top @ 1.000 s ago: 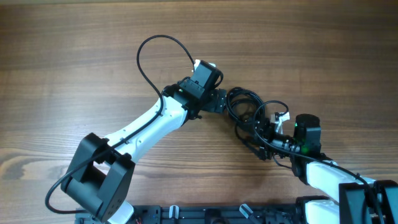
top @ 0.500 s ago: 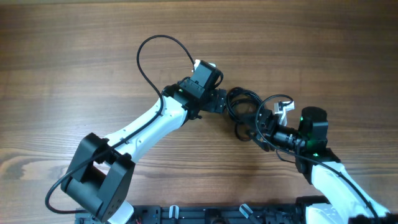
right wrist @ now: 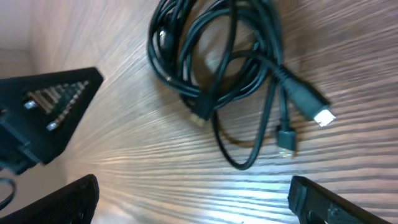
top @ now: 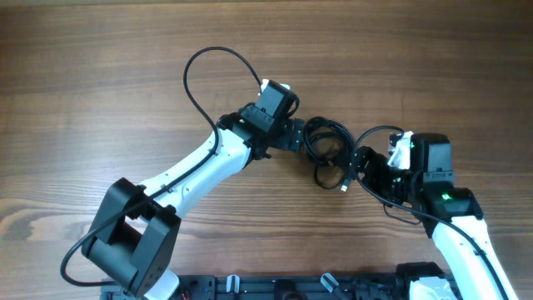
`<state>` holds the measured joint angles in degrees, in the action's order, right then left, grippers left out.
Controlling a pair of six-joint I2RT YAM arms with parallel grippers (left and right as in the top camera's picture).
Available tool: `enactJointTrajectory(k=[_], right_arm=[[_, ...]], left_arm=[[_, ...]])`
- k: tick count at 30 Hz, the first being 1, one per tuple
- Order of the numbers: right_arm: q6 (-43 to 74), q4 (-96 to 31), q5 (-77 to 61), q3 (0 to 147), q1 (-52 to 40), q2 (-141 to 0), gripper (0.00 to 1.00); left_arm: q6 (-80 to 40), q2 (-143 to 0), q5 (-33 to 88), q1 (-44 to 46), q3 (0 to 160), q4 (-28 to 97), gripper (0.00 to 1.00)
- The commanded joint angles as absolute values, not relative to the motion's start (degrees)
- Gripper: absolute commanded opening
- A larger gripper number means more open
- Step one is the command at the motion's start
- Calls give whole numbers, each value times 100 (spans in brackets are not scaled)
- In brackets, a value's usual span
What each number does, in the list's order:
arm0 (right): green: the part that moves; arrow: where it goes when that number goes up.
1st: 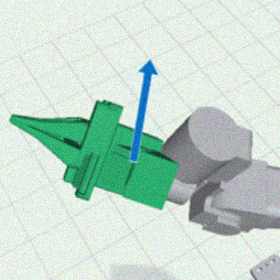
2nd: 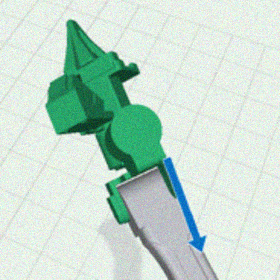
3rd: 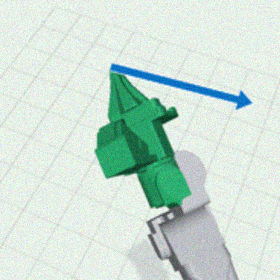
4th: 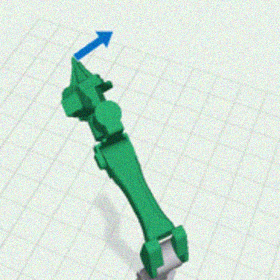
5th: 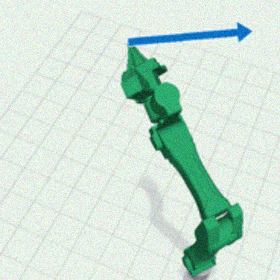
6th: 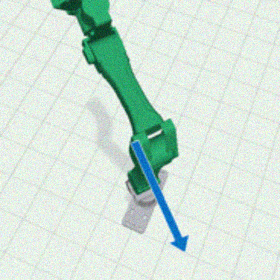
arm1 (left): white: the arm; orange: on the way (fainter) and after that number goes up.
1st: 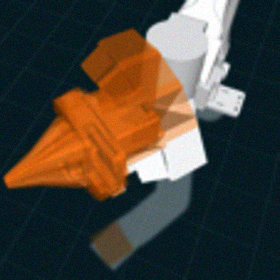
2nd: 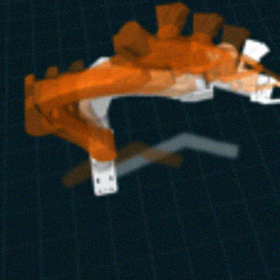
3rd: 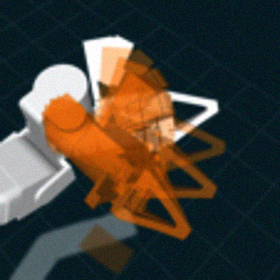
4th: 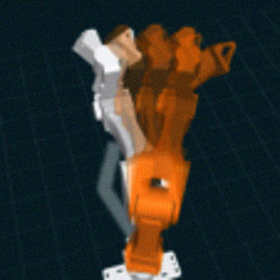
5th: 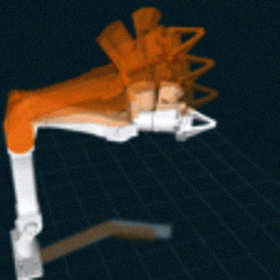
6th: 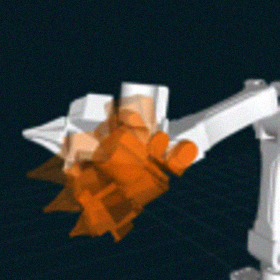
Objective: Untangle cables
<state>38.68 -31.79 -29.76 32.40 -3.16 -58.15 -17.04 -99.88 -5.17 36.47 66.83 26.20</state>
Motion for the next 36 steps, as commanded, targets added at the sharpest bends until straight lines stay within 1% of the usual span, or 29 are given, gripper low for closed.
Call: enactJointTrajectory(k=[1,5,8,11,16,19,21,24,28,33,34,36], right_arm=[[3599,-3277,-2648,3328,-305,-5798,98],[3623,-3343,-2648,3326,-443,-5955,82],[3673,-3291,-2620,3326,-685,-6191,73],[3981,-3267,-2429,3326,-908,-6477,70],[4263,-3059,-2053,3323,-1205,-6978,67],[4370,-2757,-1927,3326,-1282,-7321,63],[4488,-2561,-1922,3323,-1286,-7511,59],[4668,-2353,-1905,3326,-1297,-7822,51],[4674,-2204,-1903,3323,-1297,-8071,43],[4674,-2073,-1898,3323,-1297,-8141,29],[4672,-2071,-1896,3323,-1297,-8141,23],[4672,-2078,-1872,3323,-1297,-8141,16]], left_arm=[[-1632,-10040,-237,3653,6735,2587,100],[-1632,-10116,-237,3651,6735,2569,100],[-1629,-10241,-237,3653,6735,2545,100],[-1632,-10309,-191,3653,6735,2547,100],[-1629,-10320,-106,3653,6735,2545,100],[-1629,-10363,-104,3653,6735,2517,100],[-1629,-10405,-84,3653,6735,2499,100],[-1629,-10416,-84,3680,6735,2482,100],[-1629,-10416,-84,3785,6735,2394,100],[-1629,-10416,-89,3970,6735,2246,100],[-1629,-10418,-89,4003,6735,2233,100],[-1632,-10420,-86,4003,6735,2226,100]])
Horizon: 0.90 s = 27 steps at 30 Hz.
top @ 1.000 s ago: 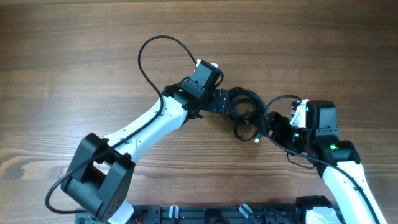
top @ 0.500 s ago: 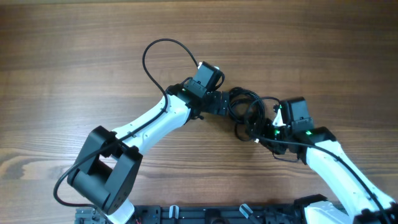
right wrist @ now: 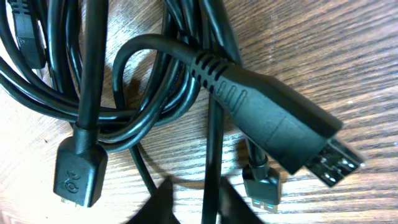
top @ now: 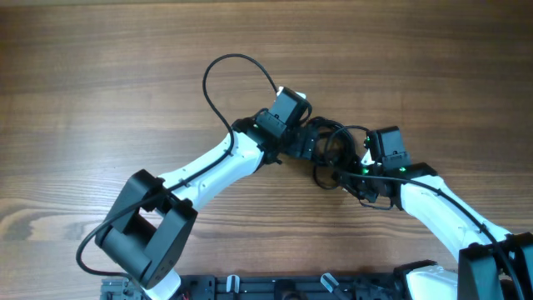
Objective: Untangle cables
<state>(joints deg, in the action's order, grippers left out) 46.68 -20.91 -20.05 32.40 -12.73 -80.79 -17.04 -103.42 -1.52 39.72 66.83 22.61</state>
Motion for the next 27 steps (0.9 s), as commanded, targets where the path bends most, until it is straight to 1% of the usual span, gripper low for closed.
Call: enactJointTrajectory(k=[1,5,13,20,27], right_arm=[[4676,-2078,-1835,3326,-1297,-8141,13],[4801,-2080,-1817,3323,-1297,-8141,5],[4814,-2108,-1850,3326,-1297,-8141,4],[4790,-2130,-2261,3326,-1297,-8138,4],[4644,-2189,-2840,3326,-1295,-8138,4]], left_arm=[[-1632,-10427,-86,4003,6735,2222,100],[-1634,-10486,-82,4007,6735,2217,100],[-1636,-10825,152,4230,6735,1900,100],[-1634,-11037,141,4379,6735,1660,100],[-1697,-11463,-292,4370,6735,1341,100]])
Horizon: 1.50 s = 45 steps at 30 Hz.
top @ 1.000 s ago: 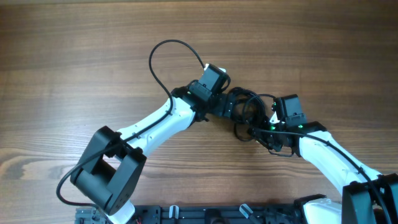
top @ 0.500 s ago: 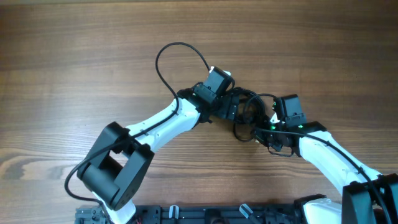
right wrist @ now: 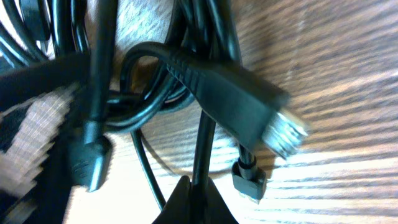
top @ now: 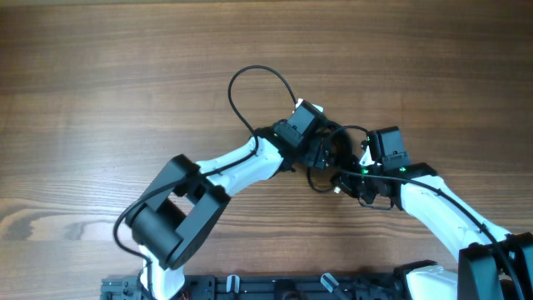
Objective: Untangle cables
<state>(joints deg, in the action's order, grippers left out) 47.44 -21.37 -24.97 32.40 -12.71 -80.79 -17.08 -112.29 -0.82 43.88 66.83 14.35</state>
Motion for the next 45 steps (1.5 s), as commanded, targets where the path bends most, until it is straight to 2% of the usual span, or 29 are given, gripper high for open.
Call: enactJointTrajectory(k=[1,9,14,20,32,39,41,43,45], right_arm=[[4639,-2215,-2840,3326,-1295,-8138,4],[4547,-2449,-2812,3328,-1295,-8136,4],[4497,-2805,-2585,3328,-1295,-8136,4],[4517,-3116,-2082,3328,-1295,-8136,4],[5675,-4001,209,3334,-1291,-8136,4],[6200,-3968,749,3404,-1291,-8136,4],[6230,-3968,878,3527,-1291,-8136,4],[6259,-3964,928,3734,-1291,-8136,4],[6239,-3968,921,3909,-1291,-8136,4]], left_arm=[[-1697,-11476,-342,4370,6735,1313,100],[-1855,-11476,-1404,4066,6735,1321,100],[-2368,-11476,-1409,3540,6735,1522,100],[-2364,-11476,-1376,3181,6735,1745,100],[-2362,-11476,-1374,3164,6735,1789,100],[-2272,-11100,-1135,3164,6735,1804,99],[-2272,-10860,-1140,3164,6735,1806,97],[-2272,-10560,-1140,3164,6735,1800,91],[-2272,-10344,-1140,3164,6735,1780,77]])
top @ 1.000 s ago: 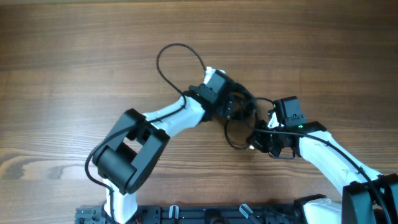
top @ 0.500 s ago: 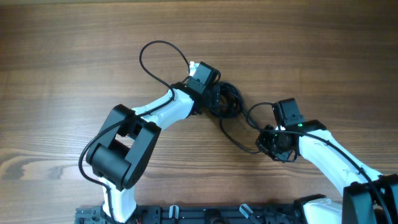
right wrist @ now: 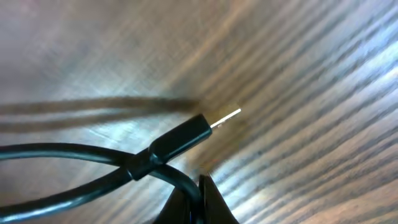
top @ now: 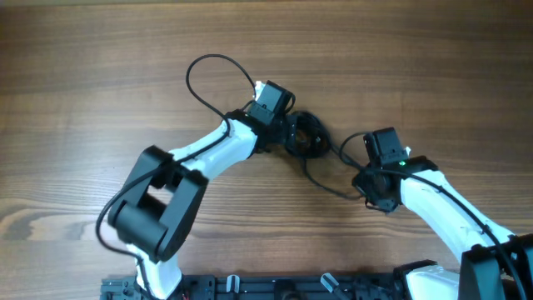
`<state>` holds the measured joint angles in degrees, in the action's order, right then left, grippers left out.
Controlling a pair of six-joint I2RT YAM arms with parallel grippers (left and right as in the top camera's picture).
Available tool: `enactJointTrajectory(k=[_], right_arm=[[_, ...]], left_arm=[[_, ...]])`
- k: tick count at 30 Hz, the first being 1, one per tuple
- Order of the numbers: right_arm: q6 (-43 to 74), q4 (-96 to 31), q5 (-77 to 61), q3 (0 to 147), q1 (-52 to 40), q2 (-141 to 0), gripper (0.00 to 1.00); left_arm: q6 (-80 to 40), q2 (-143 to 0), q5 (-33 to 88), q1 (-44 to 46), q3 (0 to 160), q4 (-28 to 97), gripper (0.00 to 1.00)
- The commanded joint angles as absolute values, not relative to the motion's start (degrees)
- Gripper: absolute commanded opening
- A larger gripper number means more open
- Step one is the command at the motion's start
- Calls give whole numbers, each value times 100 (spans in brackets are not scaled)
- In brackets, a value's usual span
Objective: Untangle cables
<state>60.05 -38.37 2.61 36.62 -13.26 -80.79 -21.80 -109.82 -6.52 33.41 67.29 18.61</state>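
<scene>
The black cable bundle (top: 309, 134) lies coiled on the wooden table (top: 100, 100), right of centre. My left gripper (top: 291, 135) sits at the coil's left edge, apparently shut on it; its dark fingers merge with the cables. One loose strand (top: 320, 178) runs out of the coil down to my right gripper (top: 364, 191). In the right wrist view that gripper (right wrist: 200, 194) is shut on this black cable (right wrist: 74, 163), and a plug (right wrist: 182, 136) with a bare metal tip lies just above the fingertips.
The left arm's own thin black wire (top: 218, 79) loops over the table behind it. A dark rail (top: 275, 287) runs along the front edge, between the two arm bases.
The left gripper has moved back to the left and the coil has gone with it. The right gripper still holds its cable, which now stretches out of the coil; the big plug has left its view.
Both grippers first stood apart from the tangled coil, the right one open. Then the right gripper was down among the plugs, shut on a strand, with the left at the coil. The left then reached deeper in. Now coil and held strand are pulled apart.
</scene>
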Motion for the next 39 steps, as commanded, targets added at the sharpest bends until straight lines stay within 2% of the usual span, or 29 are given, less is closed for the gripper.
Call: enactJointTrajectory(k=[1,3,4,10,11,12,13,14,16,17,18,20,25,32,35,39], right_arm=[[6165,-3959,906,3983,-1291,-8136,4],[6145,-3942,902,4104,-1291,-8136,4],[6141,-3896,856,4117,-1291,-8136,4],[5918,-3760,580,4117,-1291,-8138,4],[5793,-3715,506,4117,-1291,-8138,4],[5553,-3636,342,4117,-1291,-8138,6],[5345,-3551,139,4117,-1291,-8138,14],[5199,-3485,-49,4117,-1291,-8138,25],[4919,-3354,-556,4117,-1291,-8138,59],[4906,-3345,-696,4117,-1291,-8138,70],[4906,-3345,-821,4117,-1291,-8138,79],[4901,-3347,-1000,4117,-1291,-8138,88],[4932,-3350,-1057,4115,-1291,-8138,89],[4971,-3345,-1011,4115,-1291,-8138,88],[4971,-3347,-1013,4115,-1291,-8138,88],[4969,-3350,-1013,4115,-1291,-8138,85]], left_arm=[[-2274,-10250,-1140,3164,6735,1758,63],[-2274,-10029,-1140,3164,6735,1693,15],[-2274,-9959,-1140,3164,6735,1671,5],[-2274,-9747,-1138,3164,6735,1638,4],[-2274,-9747,-1133,3166,6735,1651,7],[-2274,-9747,-1090,3166,6735,1680,28],[-2276,-9749,-1037,3166,6735,1717,42],[-2274,-9749,-941,3164,6735,1767,52],[-2274,-9749,-814,3166,6735,1796,59],[-2276,-9749,-792,3166,6735,1809,61],[-2276,-9749,-775,3166,6735,1826,64],[-2276,-9749,-552,3166,6735,1865,68],[-2276,-9865,331,3229,6735,1940,75],[-2436,-10407,340,3793,6735,1824,91],[-2628,-10639,340,3990,6735,1684,93],[-2655,-10868,342,4088,6735,1387,90]])
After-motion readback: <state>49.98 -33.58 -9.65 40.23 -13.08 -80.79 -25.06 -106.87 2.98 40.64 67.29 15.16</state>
